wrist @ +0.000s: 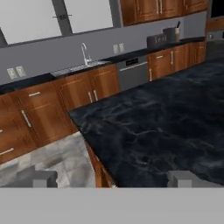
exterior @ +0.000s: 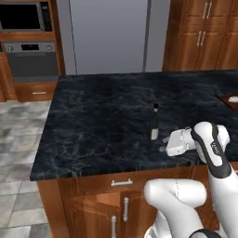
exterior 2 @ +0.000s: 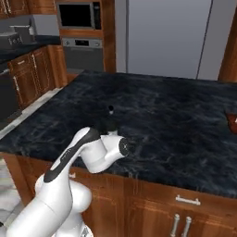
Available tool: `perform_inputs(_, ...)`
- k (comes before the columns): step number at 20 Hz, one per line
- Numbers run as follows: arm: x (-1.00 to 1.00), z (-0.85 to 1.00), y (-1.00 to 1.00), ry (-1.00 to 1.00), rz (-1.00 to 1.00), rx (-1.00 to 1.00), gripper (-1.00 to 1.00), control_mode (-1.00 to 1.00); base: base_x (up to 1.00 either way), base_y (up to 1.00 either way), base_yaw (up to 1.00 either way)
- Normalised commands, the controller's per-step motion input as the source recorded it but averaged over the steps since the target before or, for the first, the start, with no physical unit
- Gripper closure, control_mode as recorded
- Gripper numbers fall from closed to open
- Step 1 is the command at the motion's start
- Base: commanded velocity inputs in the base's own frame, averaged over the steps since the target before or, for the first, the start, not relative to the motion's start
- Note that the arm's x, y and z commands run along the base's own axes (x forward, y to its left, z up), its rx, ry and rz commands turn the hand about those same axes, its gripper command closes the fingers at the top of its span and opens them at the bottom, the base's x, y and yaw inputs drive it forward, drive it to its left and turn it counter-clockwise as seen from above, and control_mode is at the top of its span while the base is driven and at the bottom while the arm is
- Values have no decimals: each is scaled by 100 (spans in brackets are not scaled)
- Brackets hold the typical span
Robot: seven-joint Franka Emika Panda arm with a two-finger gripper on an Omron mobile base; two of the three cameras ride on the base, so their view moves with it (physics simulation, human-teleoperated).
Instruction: Place the drinks on the dining counter in a tight cluster.
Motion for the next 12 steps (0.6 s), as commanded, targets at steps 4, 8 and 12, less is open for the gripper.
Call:
perform_inputs(4, 0, 0, 0, 0, 0, 0, -100, 100, -13, 28, 96)
perform_inputs(8, 0, 0, 0, 0, 0, 0, -100, 100, -10, 20, 100)
perform_inputs(12, 0, 0, 0, 0, 0, 0, -100, 100, -5, 19, 100)
